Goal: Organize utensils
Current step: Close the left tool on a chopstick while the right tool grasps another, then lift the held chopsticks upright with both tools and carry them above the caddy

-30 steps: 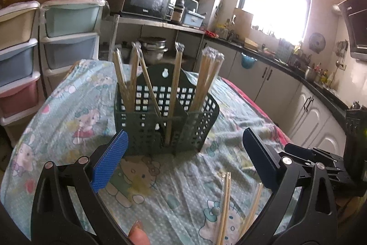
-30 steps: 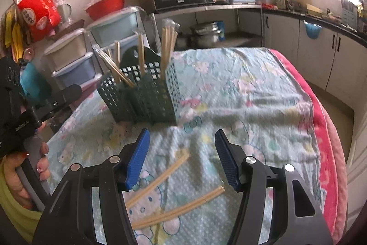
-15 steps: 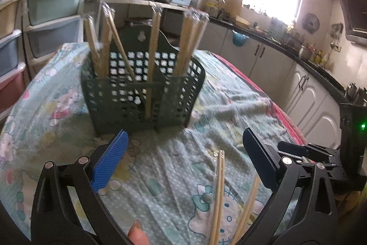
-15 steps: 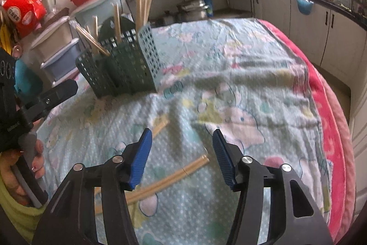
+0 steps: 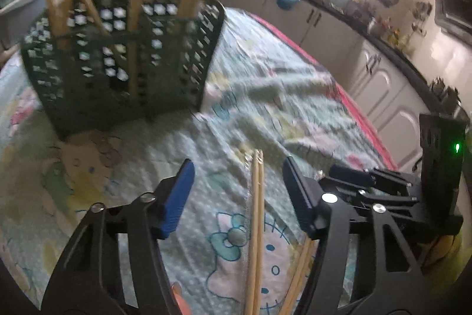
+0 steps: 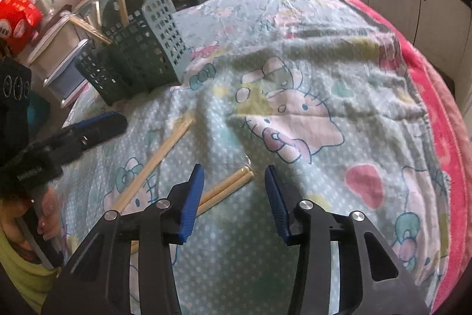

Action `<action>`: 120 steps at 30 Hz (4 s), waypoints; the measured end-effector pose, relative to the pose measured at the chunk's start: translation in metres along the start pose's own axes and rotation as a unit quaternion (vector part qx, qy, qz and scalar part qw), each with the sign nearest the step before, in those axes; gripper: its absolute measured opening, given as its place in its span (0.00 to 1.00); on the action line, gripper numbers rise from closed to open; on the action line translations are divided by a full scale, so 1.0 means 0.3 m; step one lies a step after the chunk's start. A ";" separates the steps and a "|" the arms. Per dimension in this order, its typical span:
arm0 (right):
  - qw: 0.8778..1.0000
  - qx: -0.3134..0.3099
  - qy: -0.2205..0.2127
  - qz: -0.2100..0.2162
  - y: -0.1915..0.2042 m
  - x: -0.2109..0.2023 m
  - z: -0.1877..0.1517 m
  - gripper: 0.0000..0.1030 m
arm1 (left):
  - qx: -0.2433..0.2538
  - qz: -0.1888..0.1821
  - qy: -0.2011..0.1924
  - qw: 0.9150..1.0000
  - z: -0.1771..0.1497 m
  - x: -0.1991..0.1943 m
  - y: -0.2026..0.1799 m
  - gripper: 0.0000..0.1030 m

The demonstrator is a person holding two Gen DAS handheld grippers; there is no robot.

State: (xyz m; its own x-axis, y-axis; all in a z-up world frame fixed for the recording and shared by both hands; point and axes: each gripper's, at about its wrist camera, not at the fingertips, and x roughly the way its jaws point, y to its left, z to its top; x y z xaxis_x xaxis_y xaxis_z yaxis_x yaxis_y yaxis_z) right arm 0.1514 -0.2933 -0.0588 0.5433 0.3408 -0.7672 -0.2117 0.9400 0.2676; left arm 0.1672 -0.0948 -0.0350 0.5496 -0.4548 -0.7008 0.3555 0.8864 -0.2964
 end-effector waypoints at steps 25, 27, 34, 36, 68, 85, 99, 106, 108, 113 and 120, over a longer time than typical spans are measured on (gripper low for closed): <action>0.998 0.012 -0.051 0.035 -0.021 -0.048 0.036 0.08 | 0.051 0.025 0.064 0.996 0.026 0.219 -0.074 0.13; 0.998 0.011 -0.058 0.037 -0.017 -0.063 0.045 0.07 | 0.048 0.026 0.064 0.996 0.029 0.217 -0.068 0.09; 0.996 -0.003 -0.082 0.042 0.009 -0.112 0.081 0.06 | 0.022 0.006 0.047 0.999 0.055 0.153 -0.031 0.07; 0.995 -0.007 -0.088 0.043 0.016 -0.127 0.091 0.06 | 0.016 0.000 0.035 0.999 0.069 0.118 -0.021 0.07; 0.963 -0.154 -0.193 0.111 0.415 -0.328 0.315 0.02 | -0.057 0.043 -0.183 0.981 0.214 -0.469 0.214 0.07; 0.948 -0.165 -0.242 0.124 0.477 -0.409 0.405 0.02 | -0.065 0.074 -0.252 0.963 0.312 -0.642 0.268 0.07; 0.932 -0.180 -0.283 0.135 0.571 -0.466 0.521 0.02 | -0.051 0.081 -0.300 0.949 0.435 -0.736 0.247 0.07; 0.921 -0.190 -0.312 0.133 0.620 -0.508 0.594 0.02 | -0.036 0.099 -0.320 0.942 0.500 -0.748 0.226 0.07; 0.919 -0.191 -0.318 0.131 0.627 -0.517 0.615 0.02 | -0.036 0.102 -0.324 0.940 0.515 -0.750 0.228 0.07; 0.917 -0.188 -0.327 0.132 0.642 -0.524 0.666 0.02 | -0.041 0.106 -0.328 0.938 0.543 -0.746 0.243 0.07; 0.918 -0.177 -0.332 0.126 0.637 -0.499 0.726 0.02 | -0.047 0.128 -0.332 0.933 0.559 -0.711 0.267 0.07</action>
State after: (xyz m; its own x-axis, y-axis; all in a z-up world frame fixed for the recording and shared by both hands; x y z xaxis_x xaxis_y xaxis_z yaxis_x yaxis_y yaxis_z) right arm 0.2065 -0.1610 0.2342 0.7919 0.5916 -0.1513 -0.5848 0.8060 0.0910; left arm 0.2051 0.0588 0.1995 0.9661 -0.1522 -0.2086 0.0971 0.9626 -0.2528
